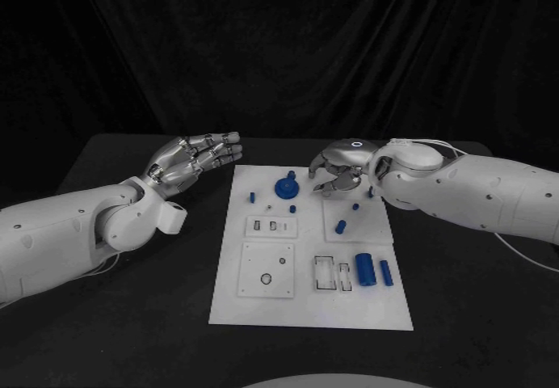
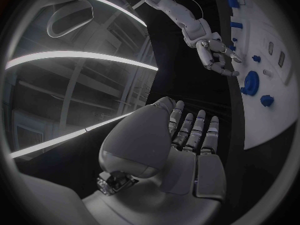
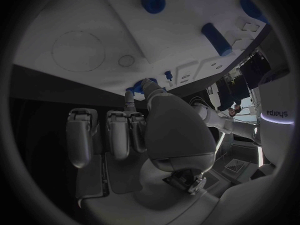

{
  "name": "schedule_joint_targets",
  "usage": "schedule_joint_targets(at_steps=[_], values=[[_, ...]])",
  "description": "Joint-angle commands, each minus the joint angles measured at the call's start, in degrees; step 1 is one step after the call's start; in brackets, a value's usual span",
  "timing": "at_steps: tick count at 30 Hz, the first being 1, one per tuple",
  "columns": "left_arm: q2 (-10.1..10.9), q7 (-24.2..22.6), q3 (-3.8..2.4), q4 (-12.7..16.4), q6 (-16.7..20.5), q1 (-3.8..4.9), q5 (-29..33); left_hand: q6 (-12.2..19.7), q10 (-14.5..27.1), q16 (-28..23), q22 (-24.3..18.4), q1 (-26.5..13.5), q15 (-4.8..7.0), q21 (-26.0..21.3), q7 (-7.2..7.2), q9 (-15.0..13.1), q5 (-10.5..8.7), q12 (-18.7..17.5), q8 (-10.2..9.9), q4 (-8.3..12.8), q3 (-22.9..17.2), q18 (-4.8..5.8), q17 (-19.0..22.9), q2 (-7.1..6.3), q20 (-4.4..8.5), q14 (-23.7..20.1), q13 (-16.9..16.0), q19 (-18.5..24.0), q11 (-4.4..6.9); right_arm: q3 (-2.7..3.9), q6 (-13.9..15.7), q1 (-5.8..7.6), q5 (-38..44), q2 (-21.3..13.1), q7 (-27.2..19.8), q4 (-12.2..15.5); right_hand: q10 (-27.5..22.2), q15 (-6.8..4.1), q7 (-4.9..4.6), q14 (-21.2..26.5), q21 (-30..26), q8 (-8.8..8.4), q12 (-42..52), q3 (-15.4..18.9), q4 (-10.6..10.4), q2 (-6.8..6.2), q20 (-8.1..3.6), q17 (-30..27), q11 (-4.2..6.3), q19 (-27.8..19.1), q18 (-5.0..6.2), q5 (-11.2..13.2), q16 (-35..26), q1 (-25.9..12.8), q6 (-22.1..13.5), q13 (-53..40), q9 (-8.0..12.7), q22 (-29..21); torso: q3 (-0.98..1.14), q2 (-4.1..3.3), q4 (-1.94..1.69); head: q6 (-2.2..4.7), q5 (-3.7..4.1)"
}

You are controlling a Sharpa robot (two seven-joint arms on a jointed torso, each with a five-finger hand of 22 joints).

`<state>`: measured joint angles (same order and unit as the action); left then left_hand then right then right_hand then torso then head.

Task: Assemble the parts on the task board

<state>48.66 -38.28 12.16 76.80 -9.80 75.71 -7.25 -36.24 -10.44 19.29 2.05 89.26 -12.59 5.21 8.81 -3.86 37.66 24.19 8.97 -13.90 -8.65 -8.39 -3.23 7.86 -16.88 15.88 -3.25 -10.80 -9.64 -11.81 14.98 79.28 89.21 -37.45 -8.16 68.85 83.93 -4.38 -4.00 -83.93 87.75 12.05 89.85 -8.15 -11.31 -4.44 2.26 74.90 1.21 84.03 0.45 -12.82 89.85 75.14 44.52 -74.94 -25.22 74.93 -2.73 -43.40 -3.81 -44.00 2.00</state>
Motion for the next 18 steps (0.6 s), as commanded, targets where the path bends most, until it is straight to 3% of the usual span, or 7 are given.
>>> schedule_joint_targets(at_steps=[1, 5, 10, 14, 15, 18], values=[[0.00, -0.93, -0.06, 0.17, -0.36, -0.07, 0.19, 0.14, 0.41, -0.29, -0.05, -0.07, 0.00, -0.20, 0.12, 0.00, 0.20, 0.21, 0.19, -0.02, -0.29, 0.69, 0.08, -0.48, 0.13, -0.50, 0.01, 0.38, 0.10, 0.07, 5.97, 0.88, -1.47, -1.97, -0.45, 1.98, 6.07, 0.34, 0.07, -6.07, -0.20, -0.85, 0.15, 0.01, -0.38, -0.38, 0.19, 15.10, -0.25, 4.47, 0.26, 0.11, 0.15, 0.29, -0.22, -15.06, 0.98, 14.15, -0.03, 0.03, -0.09, 0.05, 0.18], [0.06, -0.92, -0.06, 0.10, -0.32, -0.07, 0.19, 0.14, 0.41, -0.29, -0.05, -0.07, 0.00, -0.20, 0.12, 0.00, 0.20, 0.21, 0.19, -0.02, -0.29, 0.69, 0.08, -0.48, 0.13, -0.50, 0.01, 0.38, 0.10, 0.07, 7.82, 2.14, -3.40, -6.23, -0.48, 5.40, 6.07, 0.29, 0.04, -6.07, -0.08, -1.47, 0.15, -0.23, -0.36, -0.50, 0.13, 15.10, -0.22, 4.55, 0.22, -0.38, 0.15, 1.04, 1.13, -15.06, 2.28, 14.20, -0.05, 0.08, -0.04, 0.24, 0.65], [-0.06, -0.89, -0.05, 0.04, -0.35, -0.09, 0.19, 0.14, 0.41, -0.29, -0.05, -0.07, 0.00, -0.20, 0.12, 0.00, 0.20, 0.21, 0.19, -0.02, -0.29, 0.69, 0.08, -0.48, 0.13, -0.50, 0.01, 0.38, 0.10, 0.05, 10.10, 2.77, -6.57, -10.91, -1.72, 8.49, 6.07, 0.13, 0.32, -6.07, 0.17, -2.08, 0.15, -0.07, -0.93, -1.01, 0.02, 15.10, 0.01, 4.70, 0.15, 0.11, 0.15, 1.19, 2.28, -15.06, 3.51, 14.29, -0.12, 0.16, 0.09, 0.37, 0.90], [-0.21, -0.88, -0.05, -0.09, -0.52, -0.28, 0.19, 0.14, 0.41, -0.29, -0.05, -0.07, 0.00, -0.20, 0.12, 0.00, 0.20, 0.21, 0.19, -0.02, -0.29, 0.69, 0.08, -0.48, 0.13, -0.50, 0.01, 0.38, 0.10, 0.03, 11.57, 2.93, -10.74, -14.16, -2.91, 10.01, 6.07, -0.22, 0.61, -6.07, 1.77, -2.70, 0.15, 0.42, -2.45, -1.67, -0.29, 15.10, 0.39, 5.69, -0.31, 2.36, 0.15, 0.85, 3.34, -15.06, 4.79, 14.89, -0.07, 0.19, 0.25, 0.38, 1.33], [-0.23, -0.87, -0.05, -0.12, -0.55, -0.32, 0.19, 0.14, 0.41, -0.29, -0.05, -0.07, 0.00, -0.20, 0.12, 0.00, 0.20, 0.21, 0.19, -0.02, -0.29, 0.69, 0.08, -0.48, 0.13, -0.50, 0.01, 0.38, 0.10, 0.03, 11.75, 2.94, -11.30, -14.57, -3.06, 10.12, 6.07, -0.46, 0.81, -6.07, 2.25, -2.88, 0.15, 0.94, -3.79, -2.24, -0.53, 15.10, 0.61, 5.97, -0.45, 3.94, 0.15, 0.26, 4.13, -15.06, 5.39, 15.07, -0.09, 0.20, 0.26, 0.40, 1.35], [-0.31, -0.86, -0.05, -0.22, -0.67, -0.65, 0.19, 0.14, 0.35, -0.29, -0.06, -0.08, 0.01, -0.23, 0.13, -0.01, 0.20, 0.32, 0.22, -0.01, -0.37, 0.68, 0.08, -0.50, 0.13, -0.51, -0.01, 0.42, 0.03, 0.01, 11.91, 2.74, -13.31, -16.24, -3.66, 10.11, 6.07, -0.56, 0.79, -6.07, 2.25, -3.03, 0.15, 1.46, -5.12, -2.82, -0.68, 15.10, 0.66, 5.97, -0.45, 5.01, 0.15, -0.31, 4.90, -15.06, 5.94, 15.07, -0.02, 0.23, 0.47, 0.40, 1.64]])
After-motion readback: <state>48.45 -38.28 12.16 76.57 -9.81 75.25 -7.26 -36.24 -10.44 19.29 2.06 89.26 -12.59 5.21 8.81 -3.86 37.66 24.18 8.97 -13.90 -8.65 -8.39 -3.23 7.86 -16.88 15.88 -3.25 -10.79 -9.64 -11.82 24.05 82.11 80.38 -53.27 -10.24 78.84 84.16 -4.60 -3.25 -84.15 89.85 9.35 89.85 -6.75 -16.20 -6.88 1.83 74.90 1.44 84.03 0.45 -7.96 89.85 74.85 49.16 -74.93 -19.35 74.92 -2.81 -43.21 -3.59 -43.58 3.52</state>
